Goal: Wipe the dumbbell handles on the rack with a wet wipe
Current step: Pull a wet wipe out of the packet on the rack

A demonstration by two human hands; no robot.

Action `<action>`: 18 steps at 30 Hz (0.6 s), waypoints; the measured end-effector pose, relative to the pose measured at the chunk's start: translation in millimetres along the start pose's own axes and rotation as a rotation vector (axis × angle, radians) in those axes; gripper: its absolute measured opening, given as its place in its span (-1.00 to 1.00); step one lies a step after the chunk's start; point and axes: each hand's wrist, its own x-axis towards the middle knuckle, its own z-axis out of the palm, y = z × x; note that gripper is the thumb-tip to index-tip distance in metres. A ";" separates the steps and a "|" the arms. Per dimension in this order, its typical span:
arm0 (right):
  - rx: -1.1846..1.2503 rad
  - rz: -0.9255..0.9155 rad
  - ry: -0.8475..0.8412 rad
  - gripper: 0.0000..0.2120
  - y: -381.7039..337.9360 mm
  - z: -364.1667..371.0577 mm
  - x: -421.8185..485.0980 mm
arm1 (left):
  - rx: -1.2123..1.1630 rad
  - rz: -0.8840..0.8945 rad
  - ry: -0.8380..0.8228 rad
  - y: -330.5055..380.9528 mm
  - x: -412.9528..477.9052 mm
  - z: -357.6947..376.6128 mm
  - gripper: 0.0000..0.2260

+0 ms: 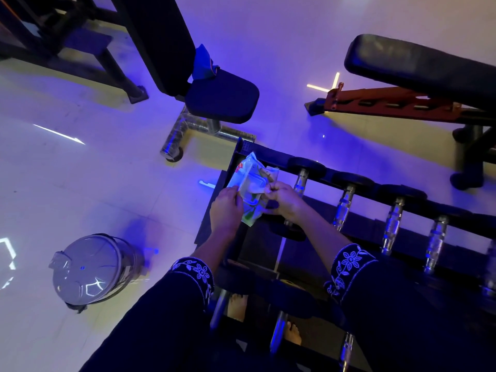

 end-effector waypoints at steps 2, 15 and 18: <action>-0.020 -0.010 0.103 -0.80 0.4 8.4 0.0 | 0.004 0.006 -0.014 0.3 0.5 0.2 -0.72; -0.733 -0.262 0.277 -0.83 -7.0 21.3 14.9 | 0.062 0.060 -0.060 -6.6 2.8 4.7 -0.71; -0.416 -0.168 0.081 -0.86 -8.0 11.6 11.6 | 0.049 0.064 -0.044 -6.4 3.2 6.7 -0.71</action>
